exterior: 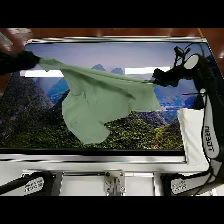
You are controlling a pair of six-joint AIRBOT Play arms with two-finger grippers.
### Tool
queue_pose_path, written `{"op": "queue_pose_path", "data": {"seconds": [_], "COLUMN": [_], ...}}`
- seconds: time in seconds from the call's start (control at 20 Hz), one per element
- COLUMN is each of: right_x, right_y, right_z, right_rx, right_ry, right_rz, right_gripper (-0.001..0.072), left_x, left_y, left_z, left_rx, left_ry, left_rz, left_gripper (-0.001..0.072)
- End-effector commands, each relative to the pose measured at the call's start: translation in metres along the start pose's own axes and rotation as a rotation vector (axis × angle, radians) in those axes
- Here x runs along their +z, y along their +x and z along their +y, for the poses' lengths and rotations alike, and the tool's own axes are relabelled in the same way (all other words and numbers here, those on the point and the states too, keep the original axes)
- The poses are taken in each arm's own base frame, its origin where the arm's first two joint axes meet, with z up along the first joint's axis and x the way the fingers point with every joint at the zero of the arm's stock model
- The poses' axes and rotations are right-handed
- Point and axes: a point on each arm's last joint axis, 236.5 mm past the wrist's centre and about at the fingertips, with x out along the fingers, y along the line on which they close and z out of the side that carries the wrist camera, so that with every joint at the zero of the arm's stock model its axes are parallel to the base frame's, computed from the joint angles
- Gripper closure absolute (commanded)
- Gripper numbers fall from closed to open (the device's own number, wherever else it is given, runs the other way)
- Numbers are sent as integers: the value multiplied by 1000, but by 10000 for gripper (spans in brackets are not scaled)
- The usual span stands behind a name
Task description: Fold the shirts.
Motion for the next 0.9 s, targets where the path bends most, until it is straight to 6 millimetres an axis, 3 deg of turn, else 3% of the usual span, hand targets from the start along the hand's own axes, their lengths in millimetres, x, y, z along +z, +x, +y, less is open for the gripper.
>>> {"op": "queue_pose_path", "data": {"seconds": [0.0, 0.1, 0.15, 0.2, 0.25, 0.3, 0.4, 0.5, 0.55, 0.6, 0.7, 0.85], "right_x": [19, 14, 13, 19, 21, 23, 25, 7, -6, -22, -49, -65], "right_y": [59, 75, 78, 76, 68, 54, 16, -27, -43, -54, -59, -45], "right_z": [4, 7, 10, 13, 12, 5, -28, -71, -91, -108, -120, -104], "right_rx": [110, 148, 170, 185, 184, 169, 86, -6, -46, -78, -69, 29], "right_ry": [157, 214, 236, 237, 201, 140, 83, 80, 89, 108, 147, 152], "right_rz": [-70, -52, -46, -65, -65, -54, -25, 61, 120, 184, 284, 324], "right_gripper": [638, 638, 601, 405, 130, 86, 86, 94, 176, 213, 206, 189], "left_x": [-65, -104, -120, -130, -136, -142, -163, -198, -217, -235, -275, -337], "left_y": [76, 100, 106, 108, 103, 92, 53, -2, -28, -47, -58, -52], "left_z": [10, 12, 15, 18, 23, 34, 60, 82, 82, 81, 82, 71], "left_rx": [-72, -84, -81, -76, -75, -66, -51, -54, -80, -96, -70, -31], "left_ry": [-166, -232, -285, -325, -332, -332, -345, -418, -471, -525, -625, -684], "left_rz": [184, 297, 348, 384, 414, 465, 625, 839, 945, 1010, 1023, 998], "left_gripper": [672, 671, 586, 325, 132, 105, 108, 125, 126, 126, 124, 124]}}
